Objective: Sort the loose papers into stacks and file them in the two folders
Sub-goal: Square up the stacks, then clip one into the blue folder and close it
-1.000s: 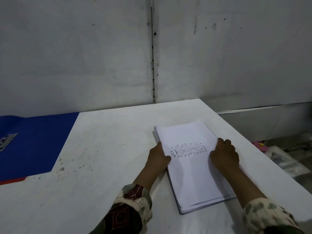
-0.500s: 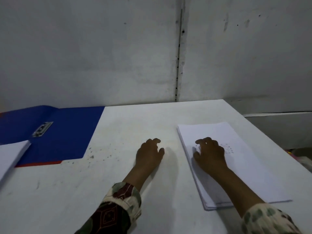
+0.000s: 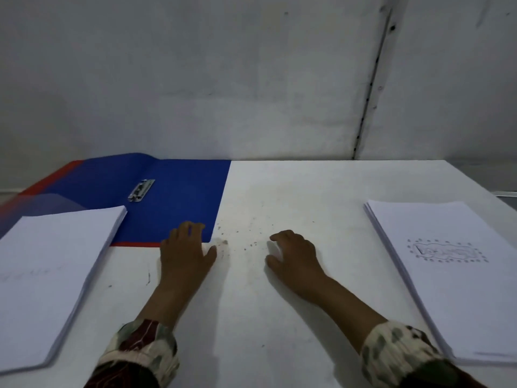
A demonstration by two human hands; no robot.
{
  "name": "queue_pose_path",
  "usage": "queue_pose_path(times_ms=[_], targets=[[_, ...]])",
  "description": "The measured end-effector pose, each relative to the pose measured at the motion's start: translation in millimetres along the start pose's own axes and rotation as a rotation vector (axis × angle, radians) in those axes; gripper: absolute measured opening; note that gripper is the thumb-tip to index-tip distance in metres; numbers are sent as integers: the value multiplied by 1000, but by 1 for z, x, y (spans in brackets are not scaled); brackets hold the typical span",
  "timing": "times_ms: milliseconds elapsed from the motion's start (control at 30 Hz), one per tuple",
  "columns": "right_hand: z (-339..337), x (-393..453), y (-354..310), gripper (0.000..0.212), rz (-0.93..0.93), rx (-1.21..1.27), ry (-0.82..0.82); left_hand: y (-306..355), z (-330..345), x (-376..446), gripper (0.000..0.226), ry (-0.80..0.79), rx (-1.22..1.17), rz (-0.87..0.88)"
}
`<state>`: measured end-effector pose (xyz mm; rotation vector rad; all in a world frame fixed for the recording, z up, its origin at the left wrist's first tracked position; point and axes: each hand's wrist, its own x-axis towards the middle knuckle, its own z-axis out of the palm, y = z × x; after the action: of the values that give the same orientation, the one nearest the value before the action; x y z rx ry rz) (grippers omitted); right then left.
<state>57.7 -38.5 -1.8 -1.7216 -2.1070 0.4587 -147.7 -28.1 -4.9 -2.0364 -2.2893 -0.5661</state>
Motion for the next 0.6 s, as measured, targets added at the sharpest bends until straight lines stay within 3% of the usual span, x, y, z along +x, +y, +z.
queue_pose_path(times_ms=[167,333,600], targets=[[31,16,-38,41,-70,60,10,-35,-2,23,82,-213,90,-86],[45,27,-58,40,-130,36,3,-52,0,46,102,-319,75,-136],[53,39,-71,38,-65,129,-1,-58,-1,58,77,-153,147,-19]])
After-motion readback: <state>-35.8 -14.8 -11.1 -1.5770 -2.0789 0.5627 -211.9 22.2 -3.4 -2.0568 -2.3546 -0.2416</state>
